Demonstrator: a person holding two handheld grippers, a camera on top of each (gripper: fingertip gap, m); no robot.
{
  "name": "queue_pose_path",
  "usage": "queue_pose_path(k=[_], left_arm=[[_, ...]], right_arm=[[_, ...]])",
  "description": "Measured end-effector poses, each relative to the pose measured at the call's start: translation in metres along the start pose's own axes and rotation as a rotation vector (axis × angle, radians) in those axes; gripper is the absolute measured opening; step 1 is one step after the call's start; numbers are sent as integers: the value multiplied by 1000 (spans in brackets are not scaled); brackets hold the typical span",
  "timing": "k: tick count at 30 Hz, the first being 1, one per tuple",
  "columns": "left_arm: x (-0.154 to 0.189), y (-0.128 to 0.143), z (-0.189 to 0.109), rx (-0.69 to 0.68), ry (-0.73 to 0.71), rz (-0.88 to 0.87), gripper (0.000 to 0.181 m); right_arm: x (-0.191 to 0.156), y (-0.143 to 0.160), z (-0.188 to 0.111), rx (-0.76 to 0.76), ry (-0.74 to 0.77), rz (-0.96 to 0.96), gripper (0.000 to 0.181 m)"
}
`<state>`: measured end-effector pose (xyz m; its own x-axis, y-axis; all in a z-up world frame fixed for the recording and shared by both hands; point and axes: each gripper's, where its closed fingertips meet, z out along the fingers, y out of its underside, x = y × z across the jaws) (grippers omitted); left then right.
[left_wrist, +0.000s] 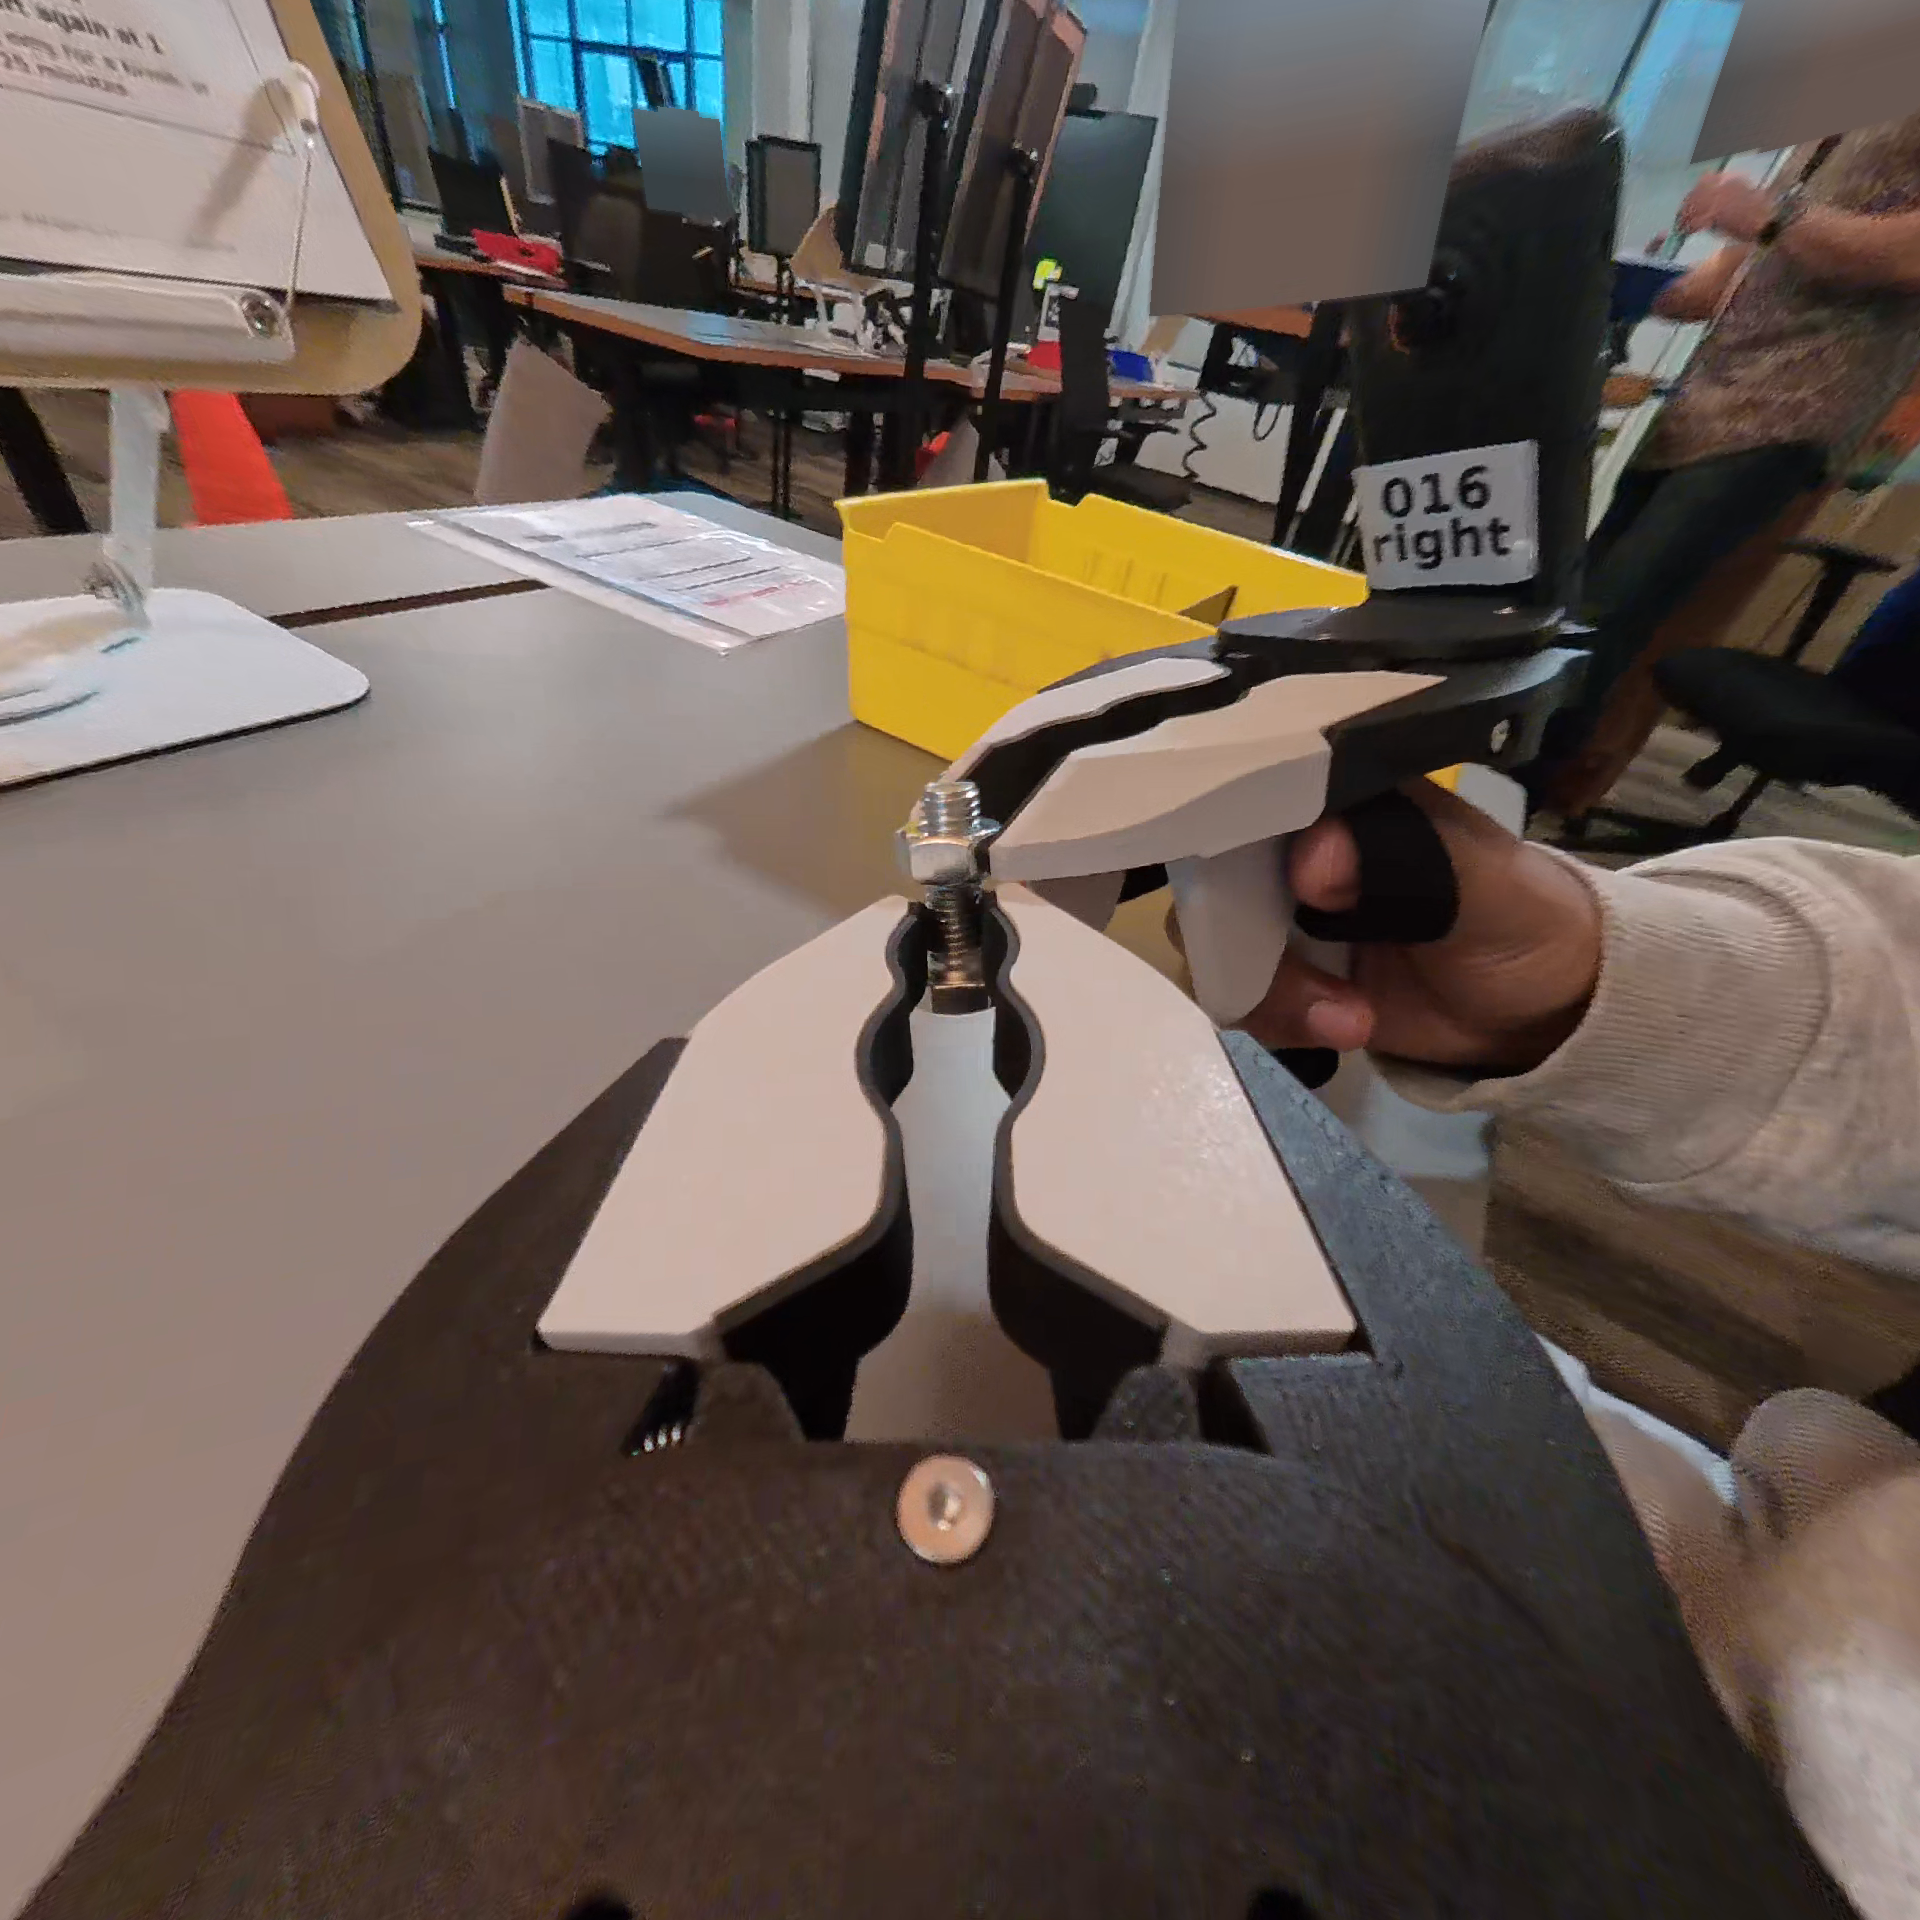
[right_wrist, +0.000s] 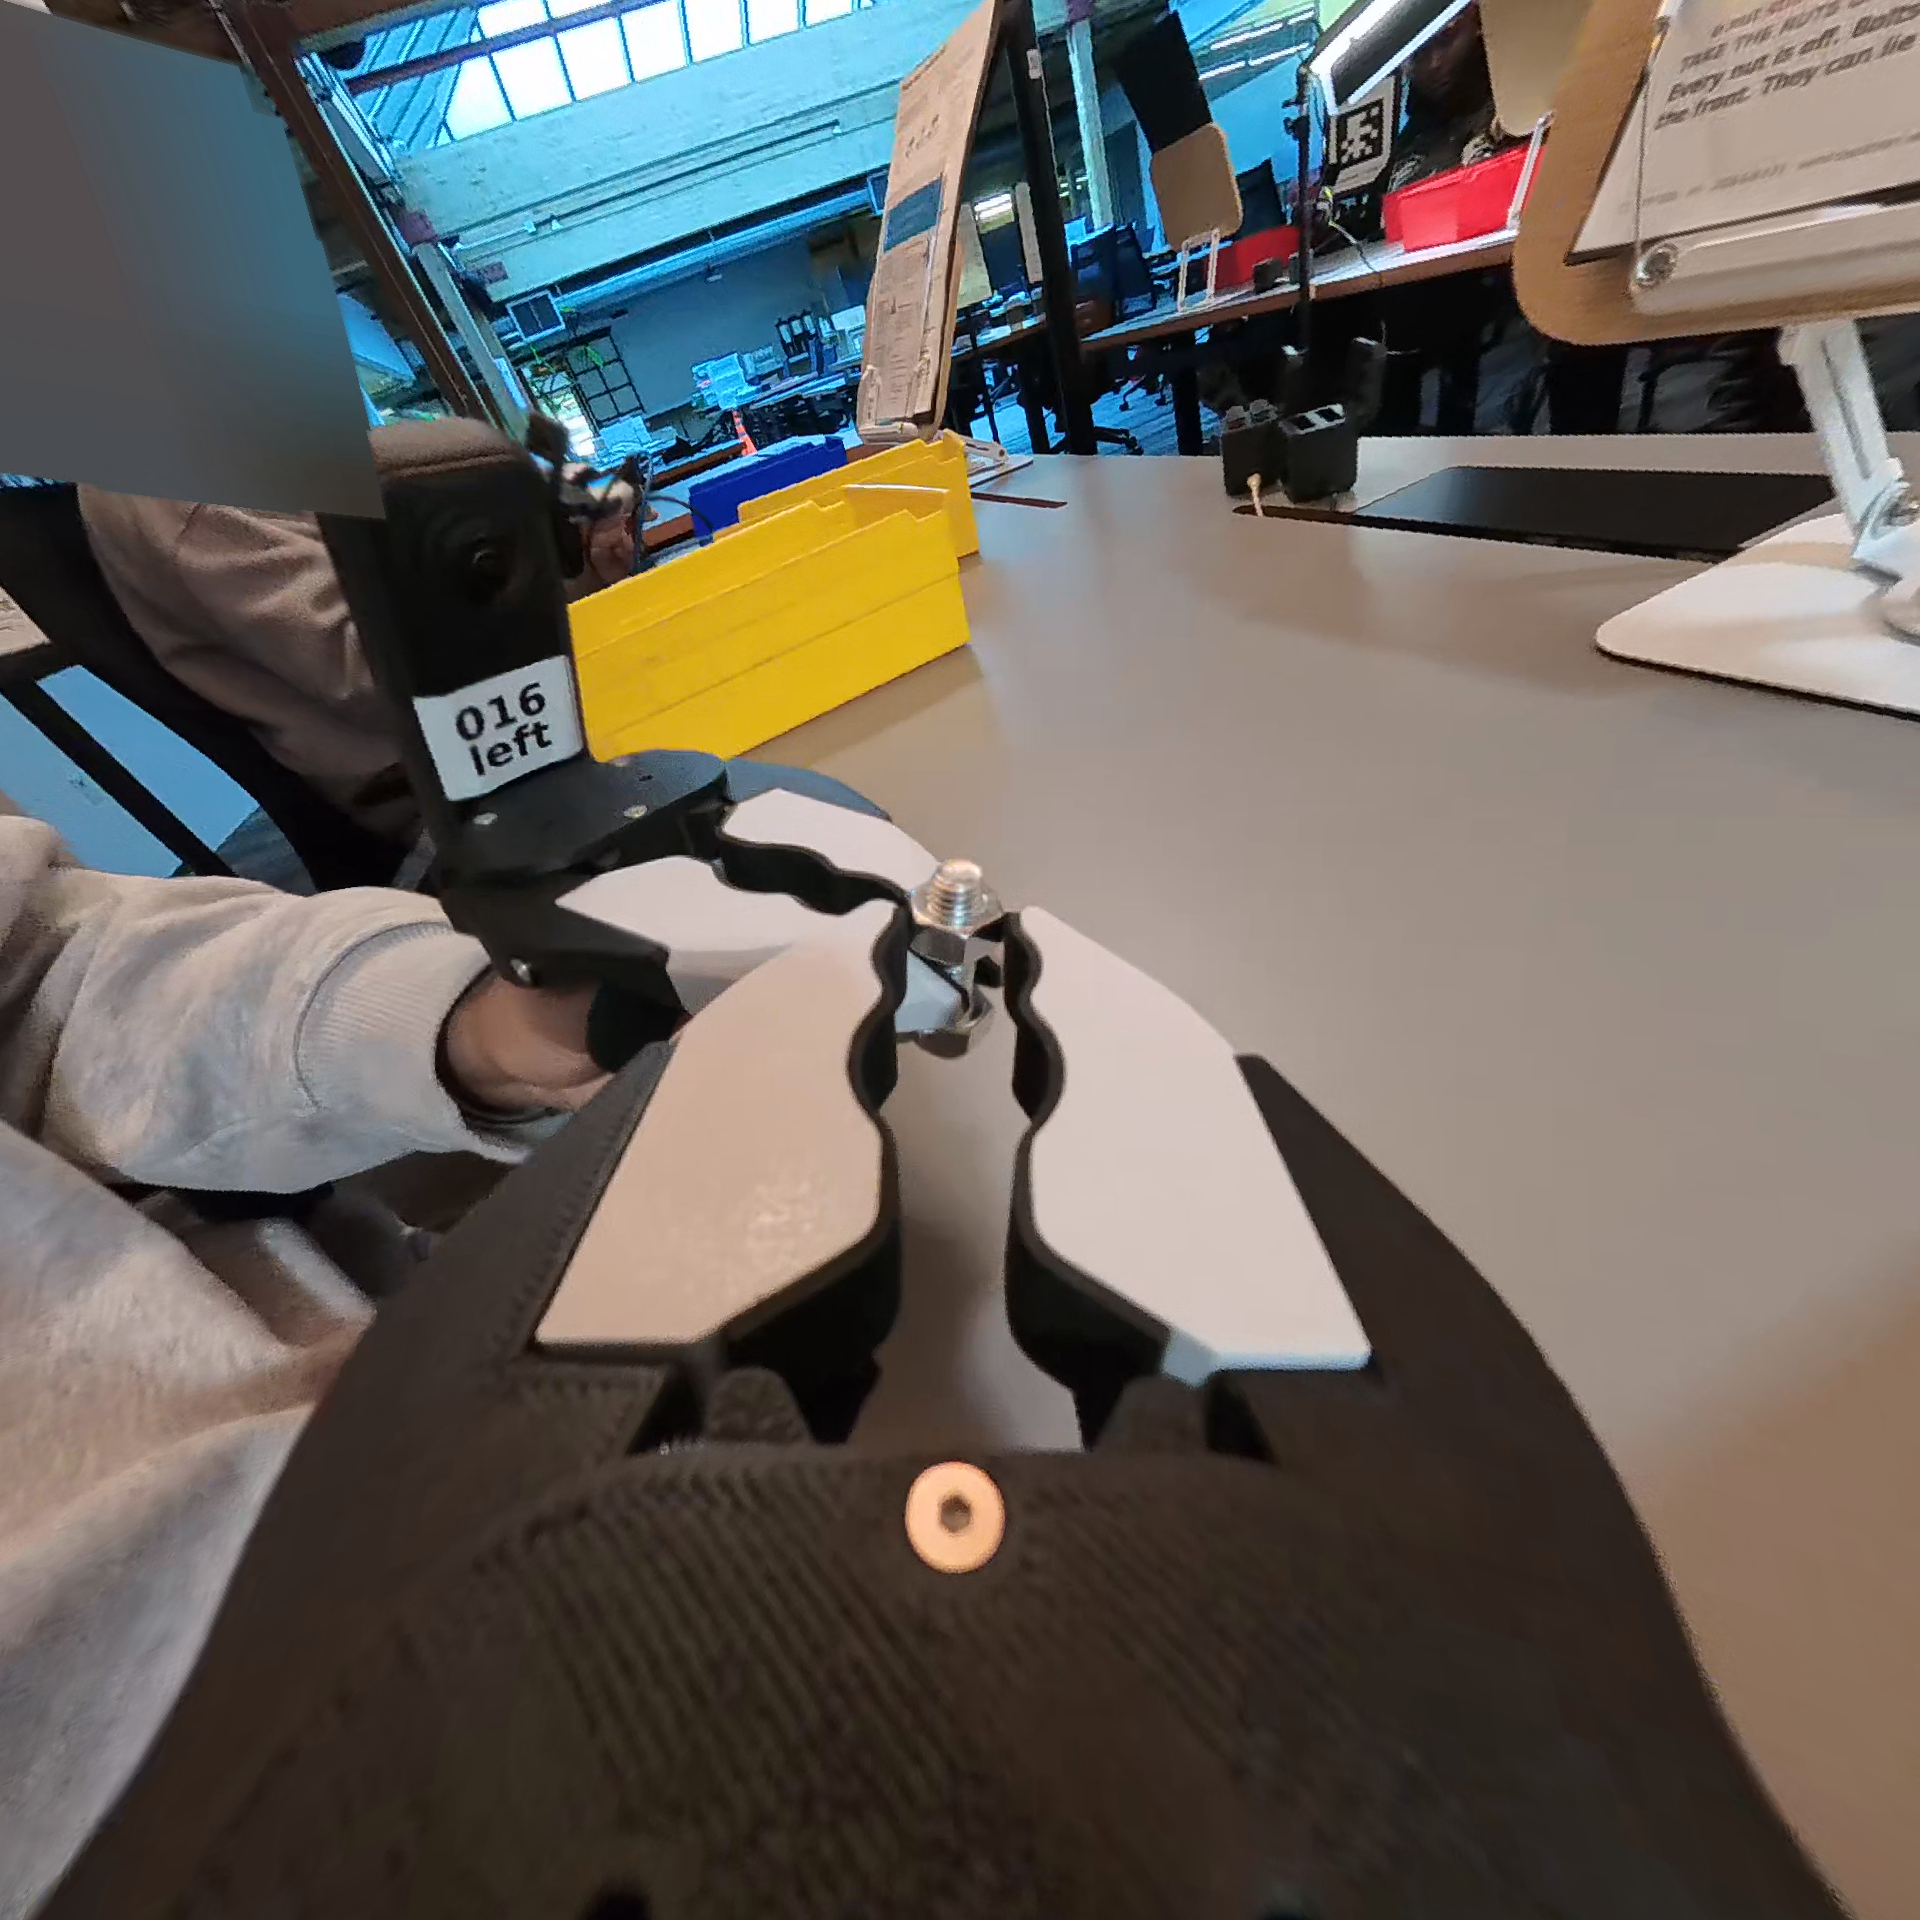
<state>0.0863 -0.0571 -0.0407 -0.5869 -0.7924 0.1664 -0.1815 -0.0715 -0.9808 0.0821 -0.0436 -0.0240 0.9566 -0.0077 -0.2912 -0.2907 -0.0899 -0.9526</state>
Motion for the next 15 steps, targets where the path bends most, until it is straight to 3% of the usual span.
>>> queue_pose_path(k=[3,7,9,11,15], left_arm=[[1,-4,-7,27,21,28,12],[0,-8,-10,62,68,-39,55],[0,-3,-8,36,94,-102,66],[1,1,-7,9,108,-110,66],[9,13,-5,-69,133,-20,48]], right_arm=[[-5,-3,4,9,-15,-8,17],[-8,-11,3,36,-6,-58,17],[-9,-12,2,46,-12,-51,17],[-12,-9,2,33,-41,-44,17],[-13,-2,1,-10,-56,-114,17]])
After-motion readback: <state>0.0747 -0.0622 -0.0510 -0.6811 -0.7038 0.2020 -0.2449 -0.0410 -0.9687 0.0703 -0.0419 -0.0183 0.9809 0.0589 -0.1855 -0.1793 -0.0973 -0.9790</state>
